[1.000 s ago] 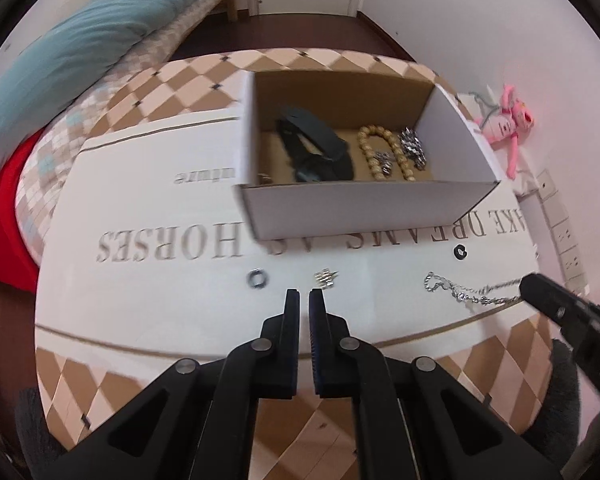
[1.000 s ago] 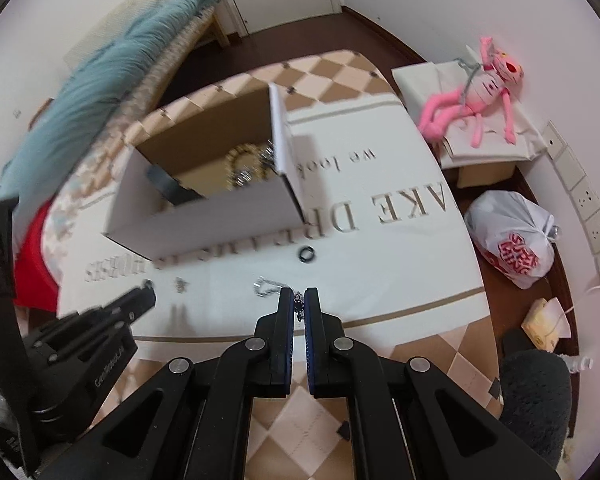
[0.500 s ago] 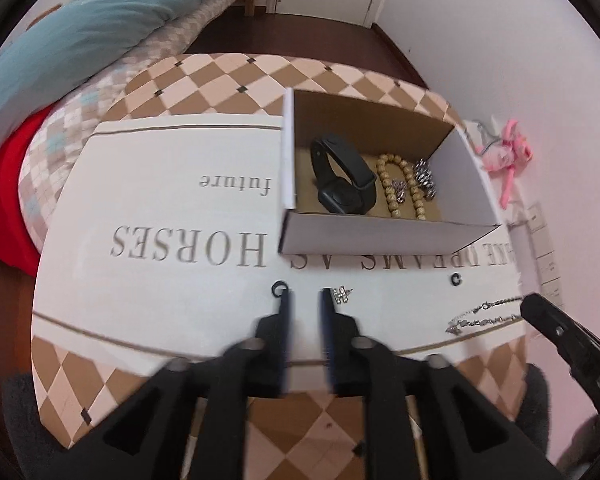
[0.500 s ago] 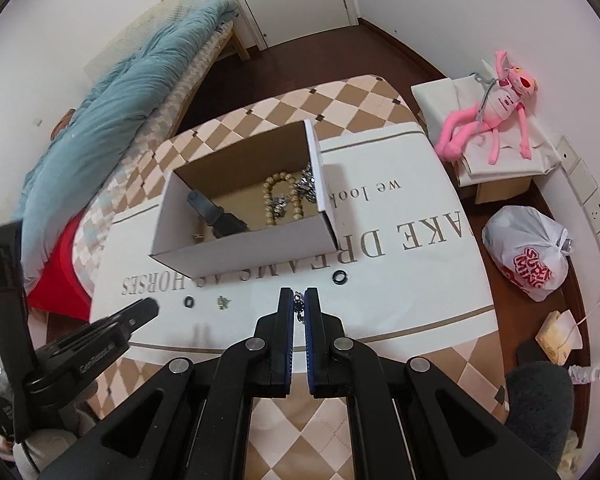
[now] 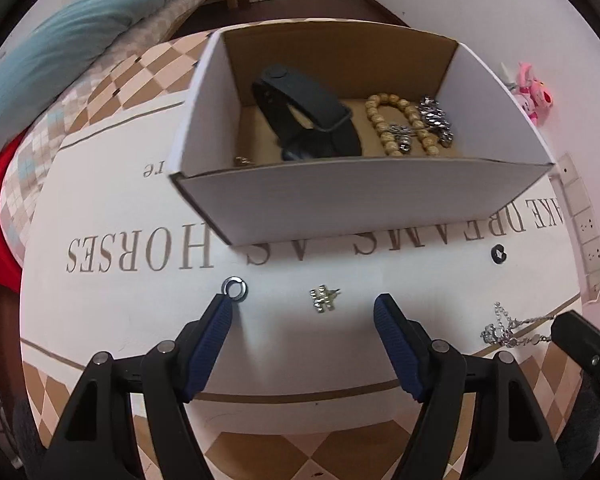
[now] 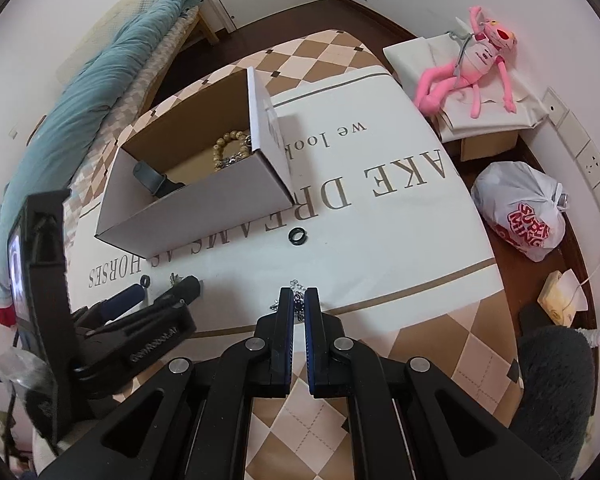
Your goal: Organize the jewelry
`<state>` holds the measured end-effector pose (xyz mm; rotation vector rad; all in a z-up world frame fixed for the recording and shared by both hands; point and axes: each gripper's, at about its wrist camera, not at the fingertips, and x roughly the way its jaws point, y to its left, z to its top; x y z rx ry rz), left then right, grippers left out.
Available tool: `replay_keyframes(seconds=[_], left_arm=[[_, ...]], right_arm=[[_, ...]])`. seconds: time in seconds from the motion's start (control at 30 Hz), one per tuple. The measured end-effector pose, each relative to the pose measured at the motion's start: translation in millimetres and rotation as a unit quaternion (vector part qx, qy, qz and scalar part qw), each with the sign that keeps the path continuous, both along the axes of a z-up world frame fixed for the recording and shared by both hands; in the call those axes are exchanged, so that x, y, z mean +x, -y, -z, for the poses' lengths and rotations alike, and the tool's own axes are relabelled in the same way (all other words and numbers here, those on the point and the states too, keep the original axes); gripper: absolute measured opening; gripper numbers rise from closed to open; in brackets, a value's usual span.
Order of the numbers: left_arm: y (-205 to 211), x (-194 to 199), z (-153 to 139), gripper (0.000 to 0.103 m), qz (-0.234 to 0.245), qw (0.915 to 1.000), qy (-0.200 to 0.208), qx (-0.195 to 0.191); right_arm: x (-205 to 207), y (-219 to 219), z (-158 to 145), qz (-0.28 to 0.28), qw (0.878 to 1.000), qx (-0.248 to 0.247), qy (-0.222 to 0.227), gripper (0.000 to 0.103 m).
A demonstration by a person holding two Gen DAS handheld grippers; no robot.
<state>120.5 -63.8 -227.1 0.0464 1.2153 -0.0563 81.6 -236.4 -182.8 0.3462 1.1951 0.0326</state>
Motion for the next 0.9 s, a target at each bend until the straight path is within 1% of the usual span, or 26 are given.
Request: replay_keyframes(seconds=[0.07, 0.13, 0.17, 0.2, 0.23, 0.37, 0.43, 0.47, 0.53, 0.6, 0.67, 0.7, 0.9], left_arm=[[1.7, -1.2, -1.7, 0.059, 0.003, 1.0000, 0.006, -0.003], [4.5, -2.2, -5.0, 0.029, 0.010, 0.9998, 0.015, -0.003], [6.9, -1.7, -5.9, 0.023, 0.015, 0.9998, 0.016, -0.002], [8.3, -0.1, -6.0, 0.014, 0.018, 0.9997, 0.015, -0.001], [10.0, 0.4, -6.4, 0.011, 0.021, 0.9997, 0.014, -0.001], [13.2, -0.6, -7.2, 0.010, 0.025, 0.9996, 0.016, 0.000], [12.0, -1.1, -8.3, 0.008, 0.025, 0.9996, 0.015, -0.004], [11.1, -2.4, -10.6, 0.006, 0.024, 0.9996, 0.015, -0.008], [7.0, -5.6, -16.5, 0.005, 0.021, 0.9993, 0.009, -0.029], [3.9, -10.5, -23.9, 0.004, 0.019, 0.9989, 0.009, -0.042], [-4.7, -16.2, -35.3, 0.004, 0.012, 0.9977, 0.010, -0.066], [-8.3, -18.0, -39.9, 0.004, 0.010, 0.9972, 0.011, -0.073], [-45.4, -27.4, -84.6, 0.004, -0.011, 0.9927, 0.041, -0.113]], right_arm=[[0.4, 0.7, -0.2, 0.001, 1.000, 0.001, 0.000, 0.005], [0.7, 1.1, -0.4, 0.001, 1.000, 0.001, 0.000, 0.005], [0.8, 1.2, -0.3, 0.002, 1.000, 0.001, -0.001, 0.005], [0.8, 1.2, 0.0, 0.002, 1.000, 0.002, -0.001, 0.005], [1.1, 0.7, 0.3, 0.003, 1.000, 0.003, -0.002, 0.005], [0.5, 0.2, 0.1, 0.004, 1.000, 0.005, -0.001, 0.005], [0.4, -0.1, -1.7, 0.004, 1.000, 0.007, 0.001, 0.005], [0.3, -0.2, -3.4, 0.004, 1.000, 0.007, 0.003, 0.005], [-0.1, -0.5, -8.2, 0.003, 1.000, 0.015, 0.007, 0.005], [0.1, -1.9, -18.8, -0.002, 1.000, 0.023, 0.016, 0.005], [1.3, -2.8, -31.5, -0.007, 0.999, 0.032, 0.026, 0.005], [1.8, -3.1, -39.1, -0.010, 0.999, 0.038, 0.032, 0.005], [5.6, -2.1, -85.9, -0.022, 0.995, 0.065, 0.076, 0.005]])
